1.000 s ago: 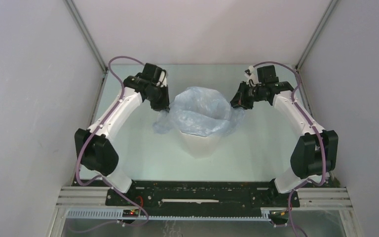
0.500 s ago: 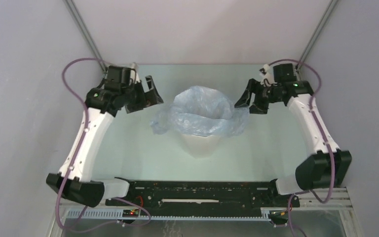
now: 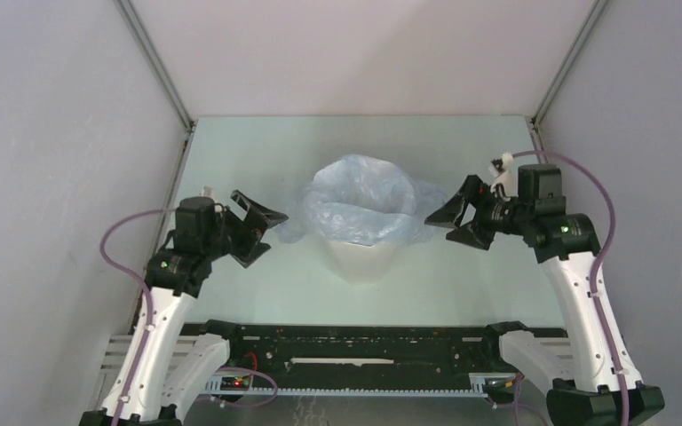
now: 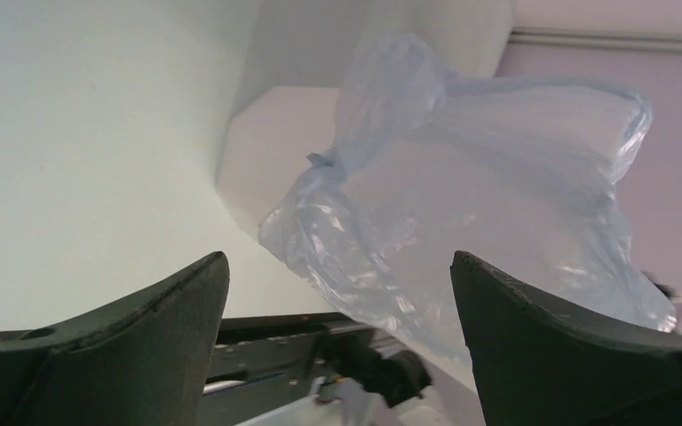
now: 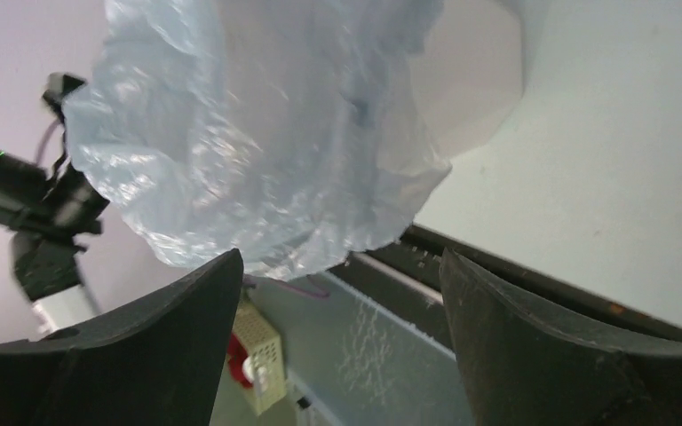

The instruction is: Put the trash bags into the trash bin

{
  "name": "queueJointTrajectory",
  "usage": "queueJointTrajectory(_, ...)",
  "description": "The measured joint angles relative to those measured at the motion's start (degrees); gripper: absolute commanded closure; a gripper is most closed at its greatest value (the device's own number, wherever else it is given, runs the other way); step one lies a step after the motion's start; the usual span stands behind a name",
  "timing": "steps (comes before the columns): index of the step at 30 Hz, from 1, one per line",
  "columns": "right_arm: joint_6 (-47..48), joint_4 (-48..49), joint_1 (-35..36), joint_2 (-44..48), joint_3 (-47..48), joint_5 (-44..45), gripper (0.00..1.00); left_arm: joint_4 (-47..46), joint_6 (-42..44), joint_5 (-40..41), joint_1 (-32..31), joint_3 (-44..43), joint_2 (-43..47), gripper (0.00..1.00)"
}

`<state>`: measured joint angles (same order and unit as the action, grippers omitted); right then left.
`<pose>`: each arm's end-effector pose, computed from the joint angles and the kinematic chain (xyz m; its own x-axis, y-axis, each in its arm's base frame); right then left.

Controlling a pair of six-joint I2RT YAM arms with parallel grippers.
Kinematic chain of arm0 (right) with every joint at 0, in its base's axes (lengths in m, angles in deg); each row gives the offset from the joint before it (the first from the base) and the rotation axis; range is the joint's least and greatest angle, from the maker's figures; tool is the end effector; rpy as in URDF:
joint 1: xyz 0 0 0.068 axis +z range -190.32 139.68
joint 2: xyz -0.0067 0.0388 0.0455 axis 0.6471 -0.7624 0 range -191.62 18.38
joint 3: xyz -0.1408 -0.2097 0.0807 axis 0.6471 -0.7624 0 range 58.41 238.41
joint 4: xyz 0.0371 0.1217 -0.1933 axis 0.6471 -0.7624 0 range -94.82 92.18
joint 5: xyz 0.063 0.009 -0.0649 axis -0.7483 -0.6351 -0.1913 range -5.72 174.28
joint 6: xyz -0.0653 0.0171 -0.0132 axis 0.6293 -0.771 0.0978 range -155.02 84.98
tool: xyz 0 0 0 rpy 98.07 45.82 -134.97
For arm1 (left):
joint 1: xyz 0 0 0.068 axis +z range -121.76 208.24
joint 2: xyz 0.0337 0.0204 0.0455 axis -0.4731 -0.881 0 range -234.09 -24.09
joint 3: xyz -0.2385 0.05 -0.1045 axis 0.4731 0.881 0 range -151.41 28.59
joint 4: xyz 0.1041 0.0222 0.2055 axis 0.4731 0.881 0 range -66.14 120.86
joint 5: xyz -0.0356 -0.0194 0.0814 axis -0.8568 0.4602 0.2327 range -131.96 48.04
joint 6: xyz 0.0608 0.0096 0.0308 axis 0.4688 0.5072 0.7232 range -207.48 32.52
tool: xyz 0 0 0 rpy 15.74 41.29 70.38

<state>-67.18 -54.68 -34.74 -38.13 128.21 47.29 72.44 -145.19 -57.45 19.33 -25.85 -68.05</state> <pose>0.1535 0.0486 0.3527 -0.8530 0.3438 -0.3926 -0.0680 0.6727 0.7367 0.1305 -0.0355 0.3102 -0.6272 -0.7264 -0.2811 -0.3247 0.5718 -0.7534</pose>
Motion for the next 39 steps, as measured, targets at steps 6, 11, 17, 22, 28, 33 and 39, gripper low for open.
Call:
queueJointTrajectory(6, -10.51, 10.54, 3.23, 2.82, -13.11, -2.84, 0.15, -11.26, -12.57, -5.18, 0.02, 13.62, 4.85, 0.00)
queueJointTrajectory(11, -17.09, 20.81, 5.92, 3.65, -20.59, -2.97, 0.26, -17.16, -14.64, -6.49, 0.04, 18.45, 5.11, 0.11)
queueJointTrajectory(17, -20.35, 26.56, 5.64, 5.31, -23.04, -2.58, 0.17, -23.41, -14.80, -7.87, 0.04, 19.61, 1.07, 0.00)
queueJointTrajectory(22, -22.12, 28.37, 4.46, 8.33, -23.10, -2.08, 0.24, -27.76, -17.79, -7.74, 0.04, 20.55, 4.81, 0.27)
queueJointTrajectory(28, -25.16, 31.98, 4.63, 7.87, -24.15, -2.23, 0.73, -32.76, -20.17, -8.83, 0.04, 22.21, 3.15, 0.99)
queueJointTrajectory(33, -24.26, 28.00, 3.61, 11.28, -24.46, -4.35, 0.80, -26.75, -15.02, -9.53, 0.11, 21.51, 4.11, 1.00)
queueJointTrajectory(39, -14.47, 17.73, 2.23, 14.05, -24.46, -6.71, 0.90, -12.57, -4.74, -7.82, 0.20, 16.48, 7.30, 1.00)
